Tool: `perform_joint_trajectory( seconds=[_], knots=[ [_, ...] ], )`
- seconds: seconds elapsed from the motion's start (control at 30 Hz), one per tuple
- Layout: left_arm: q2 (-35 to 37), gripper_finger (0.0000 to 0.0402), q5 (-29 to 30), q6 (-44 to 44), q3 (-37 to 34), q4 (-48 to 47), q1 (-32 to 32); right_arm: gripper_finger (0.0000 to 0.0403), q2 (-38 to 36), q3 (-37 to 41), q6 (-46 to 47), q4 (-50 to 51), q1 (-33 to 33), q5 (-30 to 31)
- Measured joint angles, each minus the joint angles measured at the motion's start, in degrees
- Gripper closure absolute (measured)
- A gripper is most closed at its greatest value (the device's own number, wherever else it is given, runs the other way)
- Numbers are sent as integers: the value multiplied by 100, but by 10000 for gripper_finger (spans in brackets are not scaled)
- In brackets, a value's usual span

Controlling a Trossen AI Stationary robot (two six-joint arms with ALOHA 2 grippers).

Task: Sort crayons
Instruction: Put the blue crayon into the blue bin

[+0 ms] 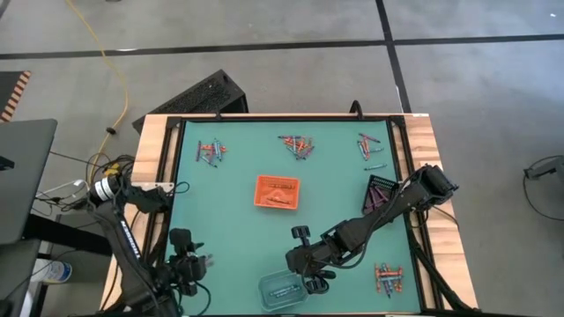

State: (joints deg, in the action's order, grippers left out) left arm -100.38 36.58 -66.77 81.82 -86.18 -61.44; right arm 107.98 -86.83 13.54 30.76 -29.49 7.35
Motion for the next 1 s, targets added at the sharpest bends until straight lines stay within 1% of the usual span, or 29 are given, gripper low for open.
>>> perform_joint_trajectory(
  seconds=[0.17,0.27,0.6,0.77,0.87,1.0],
  knots=[
    [0,230,321,42,-116,304,42,341,0,0,1,0,2,0],
    [0,230,489,222,-116,430,39,341,0,4,0,-90,2,2],
    [0,230,778,357,-116,511,38,341,0,4,1,-1649,75,2],
    [0,230,785,374,-116,554,38,341,0,4,0,-2055,121,7],
    [0,230,785,542,-116,609,40,341,0,4,6,-2301,161,9],
    [0,230,785,601,-116,619,64,341,0,4,154,-2370,196,9]
  ],
)
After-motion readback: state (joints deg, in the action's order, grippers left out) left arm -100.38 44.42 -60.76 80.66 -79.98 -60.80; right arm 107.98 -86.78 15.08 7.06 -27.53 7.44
